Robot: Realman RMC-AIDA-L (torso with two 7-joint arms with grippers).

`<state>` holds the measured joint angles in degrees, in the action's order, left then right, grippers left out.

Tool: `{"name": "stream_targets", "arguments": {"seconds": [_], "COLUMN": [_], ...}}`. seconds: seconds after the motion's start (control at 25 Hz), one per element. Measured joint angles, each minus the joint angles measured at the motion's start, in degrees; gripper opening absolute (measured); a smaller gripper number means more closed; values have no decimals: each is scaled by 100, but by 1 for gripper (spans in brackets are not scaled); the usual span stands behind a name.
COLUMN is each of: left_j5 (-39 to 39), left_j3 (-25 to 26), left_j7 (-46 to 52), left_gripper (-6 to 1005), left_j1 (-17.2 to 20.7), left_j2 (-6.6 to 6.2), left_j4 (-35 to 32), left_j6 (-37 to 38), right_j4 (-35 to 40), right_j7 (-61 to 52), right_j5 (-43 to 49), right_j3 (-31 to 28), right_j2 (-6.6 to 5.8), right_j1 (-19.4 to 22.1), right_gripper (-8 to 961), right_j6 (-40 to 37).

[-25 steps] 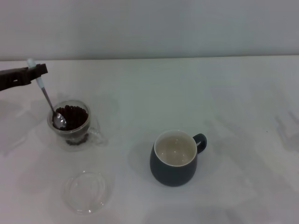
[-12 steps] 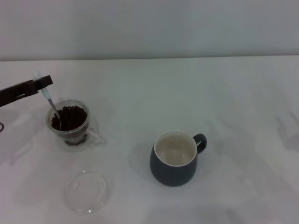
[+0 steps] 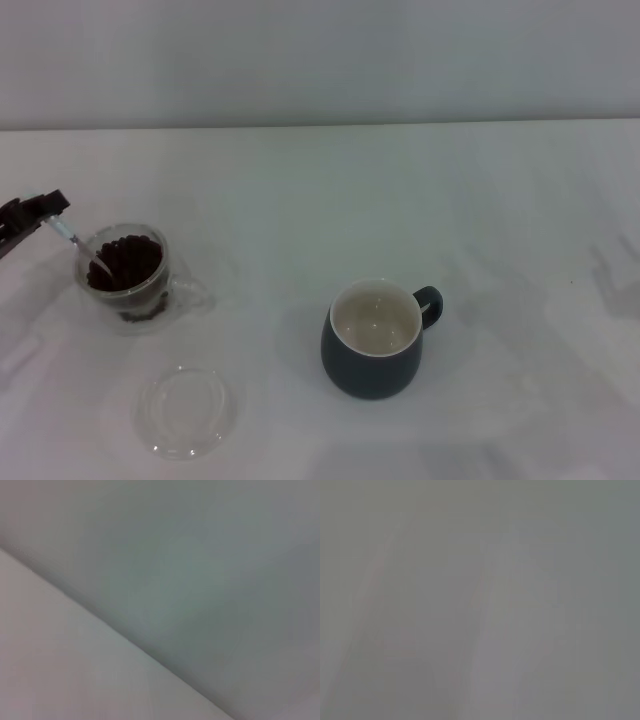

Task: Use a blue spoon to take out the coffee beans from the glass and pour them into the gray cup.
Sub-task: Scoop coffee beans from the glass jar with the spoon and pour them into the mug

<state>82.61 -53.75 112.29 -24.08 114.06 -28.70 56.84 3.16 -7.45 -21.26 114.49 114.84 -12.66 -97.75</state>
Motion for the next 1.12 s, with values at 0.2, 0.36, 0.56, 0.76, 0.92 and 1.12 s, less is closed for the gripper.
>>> {"name": "stream_targets", "arguments": {"seconds": [0.2, 0.36, 0.56, 0.76, 0.92, 1.12], "left_j5": [-154, -345, -496, -742, -988, -1172], "left_j3": [38, 144, 241, 257, 260, 261], "left_j7": [182, 226, 228, 230, 217, 201], "left_gripper": [131, 131, 132, 132, 132, 132], "left_j1": [114, 153, 173, 236, 319, 378], "left_j2": [34, 36, 45, 62, 87, 105], "left_j4": [79, 241, 357, 374, 377, 382], "left_j6": [85, 208, 237, 284, 362, 459], "right_j4": [-4, -8, -9, -9, -9, -9], "right_j7": [32, 40, 42, 42, 63, 91], "right_j5": [-2, -2, -1, -1, -1, -1], "right_j3": [0, 1, 2, 2, 2, 2], "right_j2": [-11, -17, -44, -70, -76, -80], "right_j1": [-72, -92, -98, -129, -145, -170], "right_gripper": [395, 395, 395, 394, 394, 394], "right_j6": [127, 169, 169, 179, 182, 186]}}
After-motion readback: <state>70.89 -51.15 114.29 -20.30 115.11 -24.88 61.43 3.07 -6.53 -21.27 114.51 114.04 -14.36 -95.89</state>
